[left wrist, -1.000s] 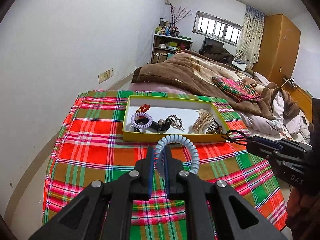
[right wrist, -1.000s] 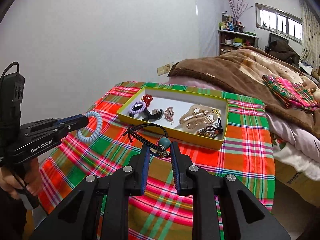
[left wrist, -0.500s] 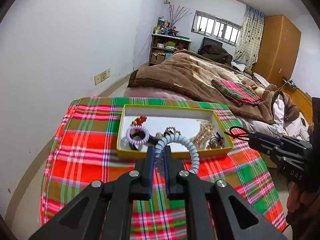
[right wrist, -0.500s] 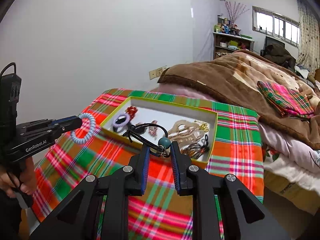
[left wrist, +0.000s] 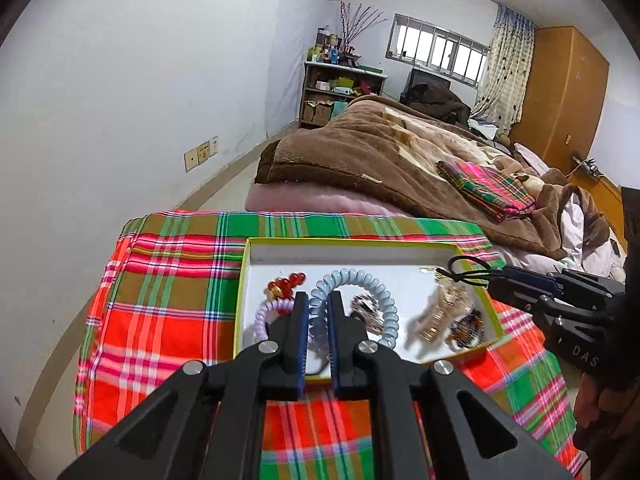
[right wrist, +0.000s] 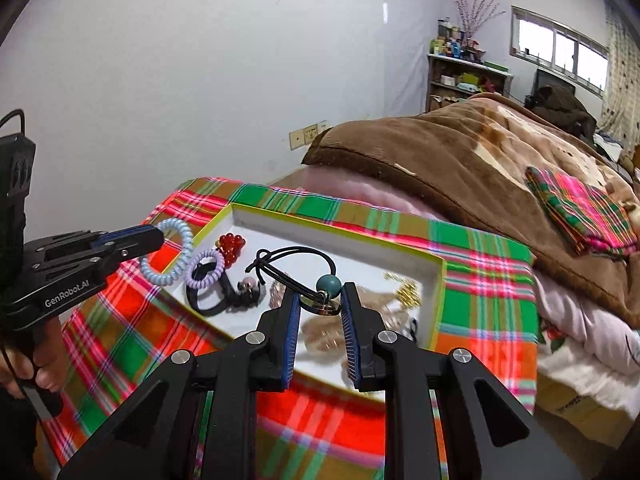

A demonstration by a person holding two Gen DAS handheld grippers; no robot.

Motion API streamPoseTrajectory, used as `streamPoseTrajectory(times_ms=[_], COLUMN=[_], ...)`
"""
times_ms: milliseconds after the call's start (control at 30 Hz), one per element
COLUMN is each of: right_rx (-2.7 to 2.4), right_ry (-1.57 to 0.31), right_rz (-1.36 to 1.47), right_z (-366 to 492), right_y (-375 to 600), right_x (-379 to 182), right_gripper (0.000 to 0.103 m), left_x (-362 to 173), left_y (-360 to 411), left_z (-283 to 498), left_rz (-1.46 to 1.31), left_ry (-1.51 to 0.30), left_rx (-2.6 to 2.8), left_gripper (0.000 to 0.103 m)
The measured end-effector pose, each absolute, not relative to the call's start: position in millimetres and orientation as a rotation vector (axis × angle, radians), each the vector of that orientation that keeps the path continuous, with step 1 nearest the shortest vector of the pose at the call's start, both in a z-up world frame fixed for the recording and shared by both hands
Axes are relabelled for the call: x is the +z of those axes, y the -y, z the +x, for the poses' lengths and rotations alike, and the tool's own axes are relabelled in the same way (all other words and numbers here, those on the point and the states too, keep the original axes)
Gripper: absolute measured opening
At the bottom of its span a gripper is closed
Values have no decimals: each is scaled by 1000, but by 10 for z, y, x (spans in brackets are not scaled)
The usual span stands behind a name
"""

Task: Organize jewelry
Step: 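Carry the white hair tie into the box with the left tool while the right tool releases the cord there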

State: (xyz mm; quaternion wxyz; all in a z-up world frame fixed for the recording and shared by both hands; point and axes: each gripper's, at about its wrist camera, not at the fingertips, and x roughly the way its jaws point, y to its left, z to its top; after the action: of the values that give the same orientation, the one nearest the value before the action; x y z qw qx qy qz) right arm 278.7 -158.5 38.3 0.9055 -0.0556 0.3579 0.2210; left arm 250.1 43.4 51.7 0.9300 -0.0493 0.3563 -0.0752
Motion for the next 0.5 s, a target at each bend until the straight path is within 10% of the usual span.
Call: streamPoseTrajectory(times_ms=[500], right_rx=[450], right_ry=[-842], right_rz=[-161], right_z=[3381], right_y=[1100], right_x=[-42], right_gripper=[21], left_x=[117], left_y=[-719], left_z=[2835], left_rz=[-116], left_ry=[-798], left_rx=[-135], left_gripper=[9])
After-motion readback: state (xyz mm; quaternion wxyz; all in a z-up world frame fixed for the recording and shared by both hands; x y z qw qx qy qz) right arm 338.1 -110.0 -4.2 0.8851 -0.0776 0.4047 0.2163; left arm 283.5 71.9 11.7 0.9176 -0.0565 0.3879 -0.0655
